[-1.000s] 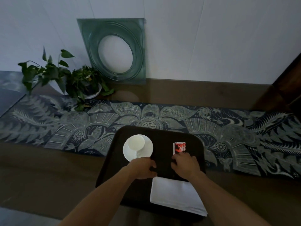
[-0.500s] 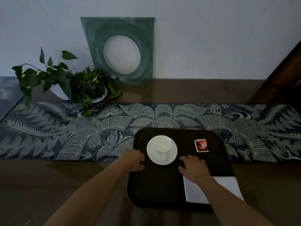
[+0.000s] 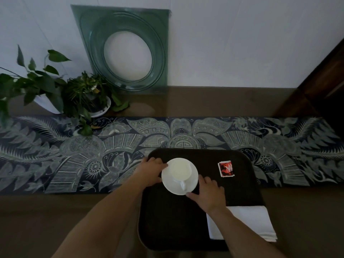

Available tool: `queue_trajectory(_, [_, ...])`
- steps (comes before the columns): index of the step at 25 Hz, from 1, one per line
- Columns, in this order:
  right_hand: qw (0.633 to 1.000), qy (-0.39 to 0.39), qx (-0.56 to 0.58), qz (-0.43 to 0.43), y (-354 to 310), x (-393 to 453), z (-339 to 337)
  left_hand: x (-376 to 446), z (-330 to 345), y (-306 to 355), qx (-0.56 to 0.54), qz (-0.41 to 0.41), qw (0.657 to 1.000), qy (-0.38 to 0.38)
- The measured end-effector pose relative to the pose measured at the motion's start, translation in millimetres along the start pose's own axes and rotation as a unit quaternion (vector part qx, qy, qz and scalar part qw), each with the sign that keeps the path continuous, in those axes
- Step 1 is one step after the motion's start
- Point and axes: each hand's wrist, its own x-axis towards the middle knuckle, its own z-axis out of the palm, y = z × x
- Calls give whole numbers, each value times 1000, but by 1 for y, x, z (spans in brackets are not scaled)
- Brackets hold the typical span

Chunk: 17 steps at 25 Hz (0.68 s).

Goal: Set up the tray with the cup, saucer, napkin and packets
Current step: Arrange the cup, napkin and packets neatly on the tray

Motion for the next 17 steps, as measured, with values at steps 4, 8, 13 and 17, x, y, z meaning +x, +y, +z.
queue_trajectory(4, [1000,-20,-9,-11,1,11,7,11,10,2,3,13,1000,-13])
queue_trajectory(8, [1000,1,3,-18,3,18,16,14,19,-1,-27,15,1000,5])
queue_trajectory(13, [996,-43,11,-75,14,44,1,-7,39,5,-93,-38,994,51])
queue_trajectory(17, [988,-96,-22,-118,18,73,-30,-22,60,32,-149,-111,977,103])
